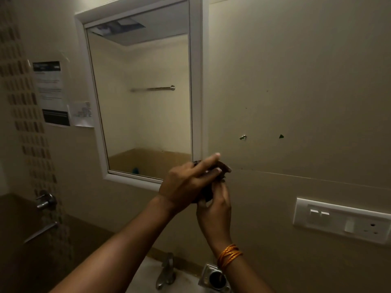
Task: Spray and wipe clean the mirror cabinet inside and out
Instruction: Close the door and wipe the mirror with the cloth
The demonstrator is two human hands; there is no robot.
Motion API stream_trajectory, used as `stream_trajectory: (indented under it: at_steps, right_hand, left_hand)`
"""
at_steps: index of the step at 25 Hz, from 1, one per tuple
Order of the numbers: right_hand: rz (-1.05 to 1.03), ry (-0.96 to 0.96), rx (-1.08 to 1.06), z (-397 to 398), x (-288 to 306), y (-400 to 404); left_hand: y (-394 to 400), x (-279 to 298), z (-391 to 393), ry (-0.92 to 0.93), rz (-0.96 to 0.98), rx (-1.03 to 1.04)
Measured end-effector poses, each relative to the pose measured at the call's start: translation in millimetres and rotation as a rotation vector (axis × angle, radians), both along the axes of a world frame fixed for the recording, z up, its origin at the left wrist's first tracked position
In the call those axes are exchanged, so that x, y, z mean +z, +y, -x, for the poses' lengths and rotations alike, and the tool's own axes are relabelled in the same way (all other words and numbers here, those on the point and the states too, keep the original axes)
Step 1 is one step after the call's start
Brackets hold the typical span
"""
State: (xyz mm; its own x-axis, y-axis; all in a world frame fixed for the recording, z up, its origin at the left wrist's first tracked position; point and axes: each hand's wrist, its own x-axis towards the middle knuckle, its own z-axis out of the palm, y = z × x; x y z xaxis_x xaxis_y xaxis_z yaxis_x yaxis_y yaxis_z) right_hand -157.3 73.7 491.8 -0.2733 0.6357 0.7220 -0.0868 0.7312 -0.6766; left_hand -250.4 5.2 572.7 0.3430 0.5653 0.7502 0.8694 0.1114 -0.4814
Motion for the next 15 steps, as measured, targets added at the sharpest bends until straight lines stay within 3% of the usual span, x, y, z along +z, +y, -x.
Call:
stream_trajectory:
  at_steps: [7,10,15]
  right_hand:
    - [0.173,-0.116,0.021,8,22,-28]
    - [-0.020,-0.134,0.016,11,27,-9]
    - [-0.006,0.104,0.221,10,42,10]
  left_hand:
    - [-12,-1,0,0.225,0.304,0.015]
    - [-11,11,7,0.148,0.348,0.022]
    - [-12,58,13,-0.013,0.184,0.108]
